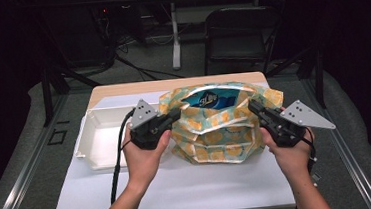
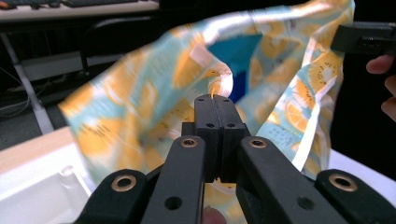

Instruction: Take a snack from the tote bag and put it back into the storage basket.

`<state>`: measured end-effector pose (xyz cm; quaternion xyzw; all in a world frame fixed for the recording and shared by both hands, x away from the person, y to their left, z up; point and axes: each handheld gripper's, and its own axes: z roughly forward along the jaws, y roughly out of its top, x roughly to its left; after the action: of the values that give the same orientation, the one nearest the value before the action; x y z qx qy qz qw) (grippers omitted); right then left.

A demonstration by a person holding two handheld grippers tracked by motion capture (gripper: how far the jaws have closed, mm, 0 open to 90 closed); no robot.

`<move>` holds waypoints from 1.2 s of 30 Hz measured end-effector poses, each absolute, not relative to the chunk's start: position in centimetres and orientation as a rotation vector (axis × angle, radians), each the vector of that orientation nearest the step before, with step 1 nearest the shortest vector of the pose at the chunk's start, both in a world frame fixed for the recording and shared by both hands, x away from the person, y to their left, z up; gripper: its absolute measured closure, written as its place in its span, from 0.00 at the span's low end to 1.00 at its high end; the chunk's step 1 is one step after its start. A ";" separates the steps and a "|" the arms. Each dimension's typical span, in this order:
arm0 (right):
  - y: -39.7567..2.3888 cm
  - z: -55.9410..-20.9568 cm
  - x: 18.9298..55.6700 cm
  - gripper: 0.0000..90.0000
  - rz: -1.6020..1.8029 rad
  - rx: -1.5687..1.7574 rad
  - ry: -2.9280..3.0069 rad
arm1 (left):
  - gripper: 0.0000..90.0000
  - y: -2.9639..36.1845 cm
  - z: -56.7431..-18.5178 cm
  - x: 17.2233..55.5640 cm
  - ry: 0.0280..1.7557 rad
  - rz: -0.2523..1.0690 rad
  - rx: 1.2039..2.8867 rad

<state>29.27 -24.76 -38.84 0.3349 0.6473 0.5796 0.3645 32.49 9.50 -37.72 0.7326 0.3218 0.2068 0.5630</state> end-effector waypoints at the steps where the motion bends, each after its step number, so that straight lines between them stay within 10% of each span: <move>1: -24.8 -38.6 29.5 1.00 1.489 0.862 1.663 | 1.00 9.6 -37.4 32.9 0.761 0.496 1.723; 22: -24.4 -36.6 37.4 0.98 1.386 1.015 1.713 | 1.00 10.7 -39.1 43.1 1.002 0.262 1.680; 36: -26.2 -39.1 39.0 0.67 1.333 1.191 1.730 | 0.95 9.6 -43.2 43.5 1.064 0.198 1.802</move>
<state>38.96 -26.23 -39.09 0.4534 0.6586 0.5075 0.3213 43.52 9.63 -43.19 0.7441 0.4393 0.0819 0.4967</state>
